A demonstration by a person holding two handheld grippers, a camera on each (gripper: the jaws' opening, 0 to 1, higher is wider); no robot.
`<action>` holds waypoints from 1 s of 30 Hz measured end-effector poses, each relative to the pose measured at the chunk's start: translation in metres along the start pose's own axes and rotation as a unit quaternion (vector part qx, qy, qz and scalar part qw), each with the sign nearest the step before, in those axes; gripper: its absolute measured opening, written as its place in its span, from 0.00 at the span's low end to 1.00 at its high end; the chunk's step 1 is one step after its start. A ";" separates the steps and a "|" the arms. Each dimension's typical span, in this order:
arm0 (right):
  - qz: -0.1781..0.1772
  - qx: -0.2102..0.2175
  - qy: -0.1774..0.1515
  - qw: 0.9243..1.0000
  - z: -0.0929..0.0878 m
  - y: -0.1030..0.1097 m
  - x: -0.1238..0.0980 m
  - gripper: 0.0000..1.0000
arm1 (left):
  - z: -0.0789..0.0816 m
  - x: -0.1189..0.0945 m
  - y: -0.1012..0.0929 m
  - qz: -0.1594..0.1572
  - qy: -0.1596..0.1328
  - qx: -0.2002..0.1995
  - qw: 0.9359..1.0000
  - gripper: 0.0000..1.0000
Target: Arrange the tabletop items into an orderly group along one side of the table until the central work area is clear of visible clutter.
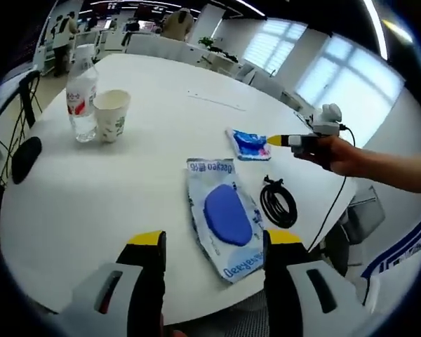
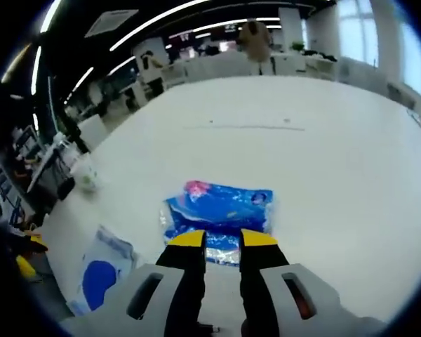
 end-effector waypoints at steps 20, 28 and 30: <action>0.144 -0.171 0.032 0.974 0.005 0.088 0.023 0.19 | -0.047 -0.001 0.003 0.013 0.040 -0.045 0.998 0.53; 0.181 -0.215 0.048 0.959 0.006 0.101 0.042 0.23 | -0.059 0.002 -0.003 0.005 0.056 -0.061 0.997 0.51; 0.186 -0.225 0.056 0.955 0.004 0.103 0.046 0.24 | -0.061 0.003 -0.004 0.002 0.059 -0.071 0.996 0.51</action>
Point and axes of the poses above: the point that each gripper's makers call its tool centre point, and the gripper's own axes: x roughly forward along the fingers, y roughly to its left, z roughly out of its top, the point moved 6 cm from there along -x, roughly backward along the fingers, and after that the axes turned 11 degrees about -x, right-handed, at the moved point
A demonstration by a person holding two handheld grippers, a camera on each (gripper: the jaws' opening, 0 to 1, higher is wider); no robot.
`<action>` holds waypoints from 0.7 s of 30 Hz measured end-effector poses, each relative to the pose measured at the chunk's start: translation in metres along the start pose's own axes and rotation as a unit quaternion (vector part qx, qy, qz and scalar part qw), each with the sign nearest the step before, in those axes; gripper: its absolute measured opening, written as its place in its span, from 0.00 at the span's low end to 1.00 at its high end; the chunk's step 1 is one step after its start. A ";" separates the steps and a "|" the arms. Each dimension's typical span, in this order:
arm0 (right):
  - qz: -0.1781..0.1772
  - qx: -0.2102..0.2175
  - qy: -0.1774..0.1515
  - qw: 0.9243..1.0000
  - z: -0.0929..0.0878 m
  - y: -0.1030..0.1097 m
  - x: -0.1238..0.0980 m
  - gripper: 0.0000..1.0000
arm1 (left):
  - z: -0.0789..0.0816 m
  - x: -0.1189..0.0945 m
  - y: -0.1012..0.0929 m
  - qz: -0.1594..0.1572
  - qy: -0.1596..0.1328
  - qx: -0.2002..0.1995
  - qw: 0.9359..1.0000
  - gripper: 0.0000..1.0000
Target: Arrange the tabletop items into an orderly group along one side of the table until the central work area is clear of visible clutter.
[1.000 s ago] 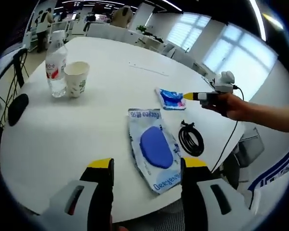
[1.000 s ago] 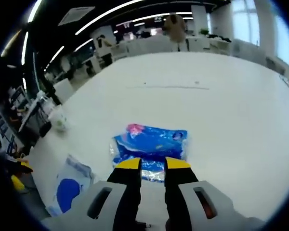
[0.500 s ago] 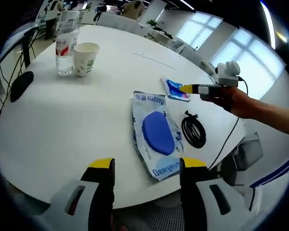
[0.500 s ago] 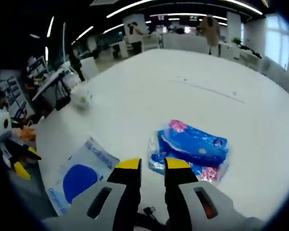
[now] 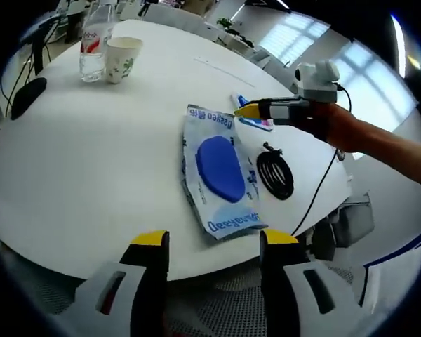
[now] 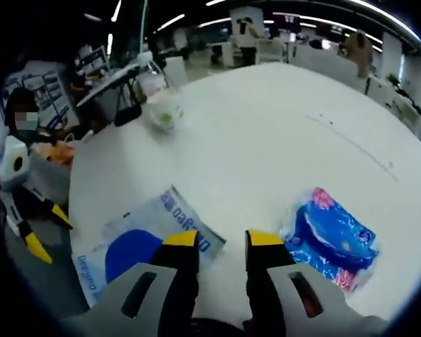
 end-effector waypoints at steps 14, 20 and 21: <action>0.047 -0.088 0.063 0.993 -0.007 0.015 0.021 0.30 | -0.008 0.004 0.004 0.007 0.013 -0.003 1.000 0.50; 0.036 -0.106 0.076 0.991 -0.010 0.017 0.022 0.17 | -0.009 0.003 0.005 0.006 0.014 -0.010 1.000 0.50; 0.033 -0.100 0.073 0.992 -0.009 0.017 0.022 0.14 | -0.009 0.003 0.005 0.006 0.013 -0.011 1.000 0.50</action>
Point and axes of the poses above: the point that each gripper's makers call its tool centre point, and the gripper's own axes: x roughly forward along the fingers, y roughly to its left, z roughly out of its top, the point moved 6 cm from there along -x, roughly backward along the fingers, and after that the axes turned 11 degrees about -x, right-handed, at the moved point
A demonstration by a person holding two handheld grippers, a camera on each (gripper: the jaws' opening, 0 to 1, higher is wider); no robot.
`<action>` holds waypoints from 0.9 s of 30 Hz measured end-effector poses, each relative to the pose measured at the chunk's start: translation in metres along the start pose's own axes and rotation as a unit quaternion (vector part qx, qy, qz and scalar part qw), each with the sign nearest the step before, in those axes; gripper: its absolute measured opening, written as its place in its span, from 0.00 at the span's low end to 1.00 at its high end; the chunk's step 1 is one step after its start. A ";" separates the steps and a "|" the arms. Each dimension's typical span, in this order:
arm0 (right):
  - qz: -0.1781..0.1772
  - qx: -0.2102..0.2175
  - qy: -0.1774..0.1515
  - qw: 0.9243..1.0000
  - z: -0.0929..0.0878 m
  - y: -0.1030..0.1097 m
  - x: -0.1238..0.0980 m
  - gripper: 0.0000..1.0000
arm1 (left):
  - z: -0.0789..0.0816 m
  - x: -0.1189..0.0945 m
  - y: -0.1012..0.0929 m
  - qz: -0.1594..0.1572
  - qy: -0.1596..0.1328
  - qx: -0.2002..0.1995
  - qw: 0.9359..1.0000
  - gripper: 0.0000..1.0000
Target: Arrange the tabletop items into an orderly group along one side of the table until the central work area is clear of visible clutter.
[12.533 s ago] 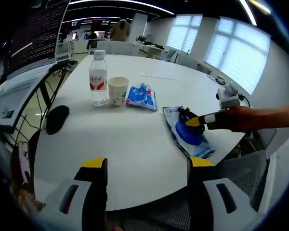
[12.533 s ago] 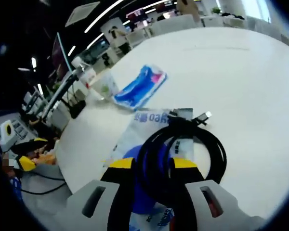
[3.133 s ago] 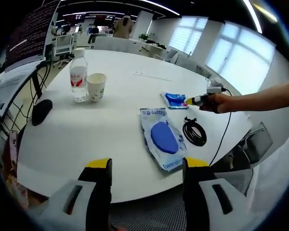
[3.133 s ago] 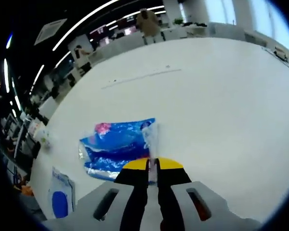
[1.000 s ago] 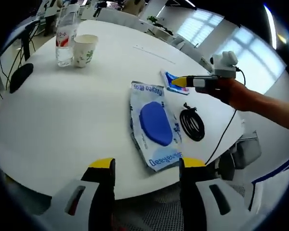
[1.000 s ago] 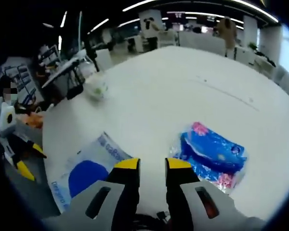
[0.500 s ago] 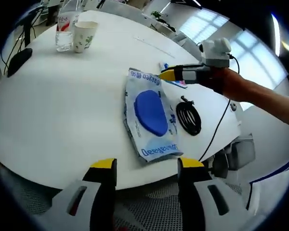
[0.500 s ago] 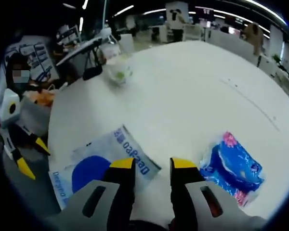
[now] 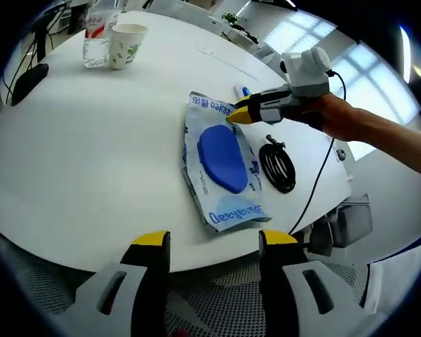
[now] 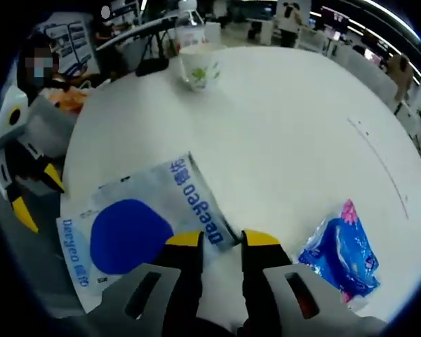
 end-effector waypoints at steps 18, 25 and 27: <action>-0.041 0.199 -0.048 0.978 -0.016 -0.005 -0.016 0.01 | 0.001 -0.002 0.007 0.005 -0.009 -0.018 1.000 0.50; -0.046 0.220 -0.054 0.973 -0.017 -0.005 -0.019 0.00 | 0.001 -0.002 0.008 0.005 -0.012 -0.022 1.000 0.49; -0.047 0.233 -0.059 0.970 -0.016 -0.004 -0.020 0.00 | 0.001 -0.002 0.009 0.006 -0.014 -0.025 1.000 0.49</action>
Point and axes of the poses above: the point that each gripper's makers call its tool centre point, and the gripper's own axes: x roughly forward along the fingers, y roughly to its left, z roughly out of its top, the point moved 6 cm from there along -x, roughly backward along the fingers, and after that the axes turned 11 degrees about -x, right-handed, at the moved point
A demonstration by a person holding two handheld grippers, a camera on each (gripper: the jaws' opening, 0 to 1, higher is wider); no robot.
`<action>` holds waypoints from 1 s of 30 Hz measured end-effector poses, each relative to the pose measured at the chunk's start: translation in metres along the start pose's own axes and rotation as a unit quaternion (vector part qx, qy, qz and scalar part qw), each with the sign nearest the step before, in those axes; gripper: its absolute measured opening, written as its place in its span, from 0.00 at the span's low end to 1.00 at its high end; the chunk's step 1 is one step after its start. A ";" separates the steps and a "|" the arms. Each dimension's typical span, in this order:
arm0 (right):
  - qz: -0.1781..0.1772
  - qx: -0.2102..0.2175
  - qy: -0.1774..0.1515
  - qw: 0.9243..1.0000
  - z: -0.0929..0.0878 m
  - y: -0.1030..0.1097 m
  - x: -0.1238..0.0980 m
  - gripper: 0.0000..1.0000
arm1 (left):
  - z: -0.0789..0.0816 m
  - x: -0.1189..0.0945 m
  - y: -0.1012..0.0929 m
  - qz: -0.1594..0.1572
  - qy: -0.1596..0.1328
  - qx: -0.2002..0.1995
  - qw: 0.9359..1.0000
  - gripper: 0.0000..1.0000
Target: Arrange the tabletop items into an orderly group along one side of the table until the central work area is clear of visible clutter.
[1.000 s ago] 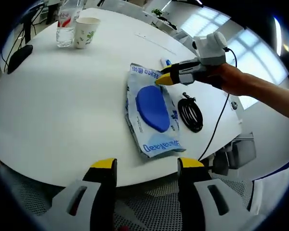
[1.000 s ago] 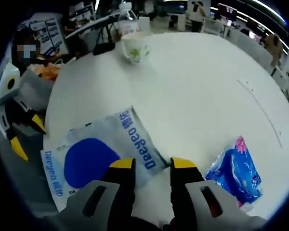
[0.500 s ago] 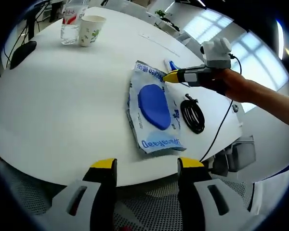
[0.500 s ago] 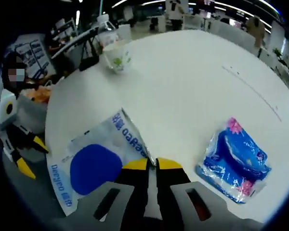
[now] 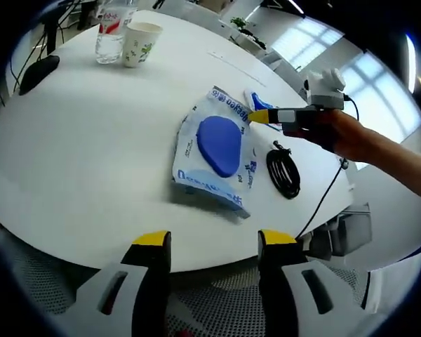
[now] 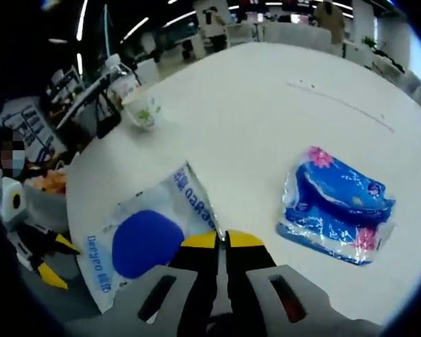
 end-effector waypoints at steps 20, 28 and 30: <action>0.014 0.032 0.003 0.999 -0.039 0.046 -0.022 0.00 | 0.011 -0.002 0.013 0.024 -0.031 -0.014 0.999 0.43; 0.033 0.049 0.006 0.998 -0.063 0.075 -0.029 0.00 | 0.015 -0.004 0.023 0.052 -0.039 -0.003 0.998 0.43; 0.036 0.052 0.007 0.998 -0.066 0.078 -0.032 0.00 | 0.017 -0.006 0.027 0.060 -0.044 -0.003 0.997 0.42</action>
Point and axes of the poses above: the point that each gripper's makers call its tool centre point, and the gripper's own axes: x roughly forward along the fingers, y roughly to its left, z roughly out of its top, the point moved 6 cm from there along -x, roughly backward along the fingers, and after that the axes turned 11 degrees about -x, right-handed, at the moved point
